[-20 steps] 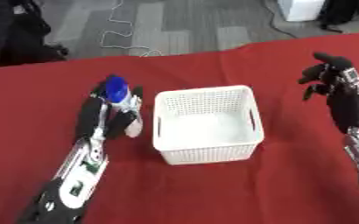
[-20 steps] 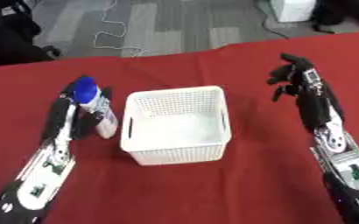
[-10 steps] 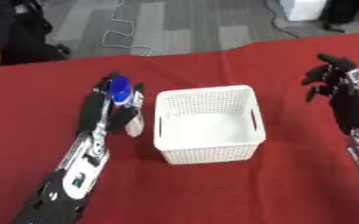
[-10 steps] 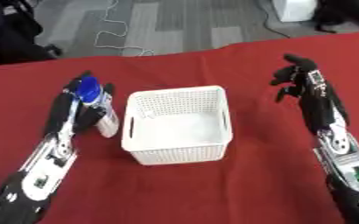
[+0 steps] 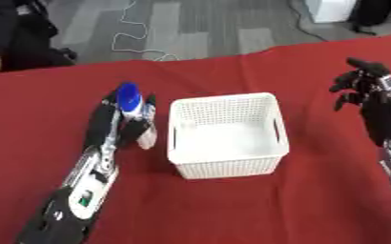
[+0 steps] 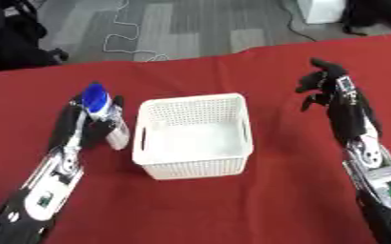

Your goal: Pick up objects on the table and place them in the box.

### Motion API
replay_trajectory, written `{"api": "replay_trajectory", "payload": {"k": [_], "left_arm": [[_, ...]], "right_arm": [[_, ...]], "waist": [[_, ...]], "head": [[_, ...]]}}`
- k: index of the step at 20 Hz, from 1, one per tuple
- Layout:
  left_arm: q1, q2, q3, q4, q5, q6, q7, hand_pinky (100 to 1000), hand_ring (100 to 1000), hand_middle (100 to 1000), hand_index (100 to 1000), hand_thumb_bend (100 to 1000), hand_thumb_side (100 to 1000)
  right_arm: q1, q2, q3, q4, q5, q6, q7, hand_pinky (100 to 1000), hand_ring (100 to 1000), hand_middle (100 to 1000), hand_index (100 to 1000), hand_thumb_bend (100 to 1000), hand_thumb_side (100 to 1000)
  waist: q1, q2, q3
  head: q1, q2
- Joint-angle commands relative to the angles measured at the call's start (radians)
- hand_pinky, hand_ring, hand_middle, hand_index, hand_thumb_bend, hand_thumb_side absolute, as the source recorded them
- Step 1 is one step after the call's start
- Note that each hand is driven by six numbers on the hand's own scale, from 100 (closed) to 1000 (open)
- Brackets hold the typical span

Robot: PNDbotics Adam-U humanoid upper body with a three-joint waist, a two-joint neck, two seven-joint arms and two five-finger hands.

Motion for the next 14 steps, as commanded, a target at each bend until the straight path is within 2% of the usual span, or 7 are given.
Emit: {"api": "replay_trajectory", "payload": {"k": [1,2,5,10,14], "left_arm": [[-0.013,0.012,0.017,-0.014,-0.003,0.007,0.027,100,100,100,420,100,698],[-0.014,0.013,0.017,-0.013,-0.007,0.004,0.033,100,100,100,339,100,679],[-0.016,0.013,0.02,-0.003,-0.02,-0.018,0.044,100,100,100,267,100,668],[-0.019,0.015,0.028,-0.004,-0.012,-0.057,0.08,100,100,100,227,123,680],[-0.029,0.022,0.041,-0.053,-0.016,-0.081,0.12,100,100,100,211,146,687]], "right_arm": [[-0.009,-0.009,-0.009,-0.007,-0.004,-0.001,0.004,362,593,592,886,198,1000],[-0.009,-0.009,-0.009,-0.007,-0.004,-0.001,0.005,362,593,591,886,198,1000],[-0.008,-0.008,-0.01,-0.005,-0.004,-0.001,0.006,362,592,590,887,199,1000],[-0.007,-0.006,-0.012,-0.003,-0.008,0.002,0.007,361,592,588,887,200,1000],[-0.005,-0.006,-0.013,-0.002,-0.007,0.002,0.006,361,592,588,887,201,1000]], "waist": [[-0.005,-0.011,-0.001],[-0.004,-0.011,-0.002],[-0.004,-0.01,-0.003],[-0.004,-0.01,-0.004],[-0.004,-0.012,-0.004]], "head": [[0.009,-0.003],[0.01,-0.003],[0.011,-0.003],[0.011,-0.003],[0.009,-0.003]]}}
